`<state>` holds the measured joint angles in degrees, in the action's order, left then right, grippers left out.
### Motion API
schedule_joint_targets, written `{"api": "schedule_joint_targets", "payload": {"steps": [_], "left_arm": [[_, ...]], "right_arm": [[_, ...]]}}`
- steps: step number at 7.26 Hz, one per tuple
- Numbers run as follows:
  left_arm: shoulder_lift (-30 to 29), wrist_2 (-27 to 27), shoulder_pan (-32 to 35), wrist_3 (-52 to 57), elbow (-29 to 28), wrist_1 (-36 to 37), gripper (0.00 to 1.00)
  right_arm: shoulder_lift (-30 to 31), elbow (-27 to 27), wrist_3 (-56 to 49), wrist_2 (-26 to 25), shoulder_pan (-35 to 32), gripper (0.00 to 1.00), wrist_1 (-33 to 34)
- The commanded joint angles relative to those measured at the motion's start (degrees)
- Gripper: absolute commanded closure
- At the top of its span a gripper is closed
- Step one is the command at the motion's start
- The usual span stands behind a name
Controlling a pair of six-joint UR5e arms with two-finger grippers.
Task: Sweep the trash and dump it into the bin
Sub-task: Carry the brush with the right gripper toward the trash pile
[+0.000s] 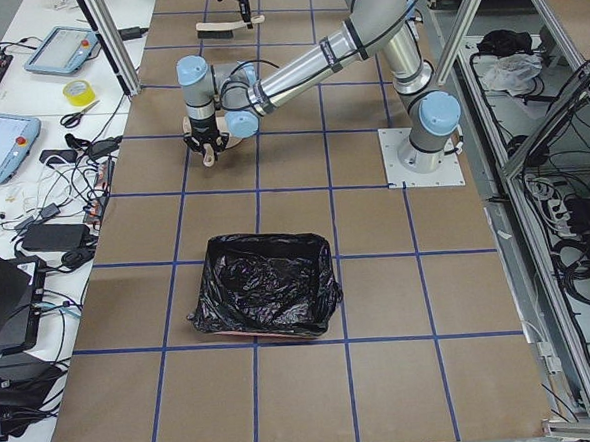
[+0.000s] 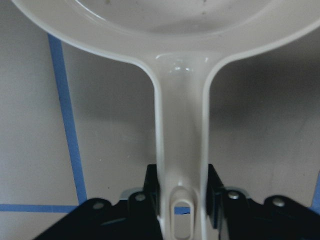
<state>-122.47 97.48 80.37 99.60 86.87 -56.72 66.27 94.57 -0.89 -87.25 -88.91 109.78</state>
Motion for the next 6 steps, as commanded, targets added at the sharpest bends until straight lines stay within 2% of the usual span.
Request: {"api": "schedule_joint_targets", "payload": {"steps": [1,2,3,6], "left_arm": [[0.3,0.2,0.2,-2.2,0.0,-0.9,0.88],[0.3,2.5,0.7,-2.3,-0.3,-0.9,0.89],[0.0,3.2,1.9,-2.3,-1.1,-1.0,0.96],[-0.1,5.4,2.6,-2.4,-1.1,-1.0,0.96]], "right_arm": [[-0.3,0.0,7.1,1.3,-4.5,1.0,0.1],[-0.4,-0.1,10.1,1.4,-6.7,1.0,0.4],[-1.2,-0.8,10.2,1.4,-7.8,1.0,0.2],[-6.7,-7.5,11.1,1.4,-11.7,1.0,0.2]]}}
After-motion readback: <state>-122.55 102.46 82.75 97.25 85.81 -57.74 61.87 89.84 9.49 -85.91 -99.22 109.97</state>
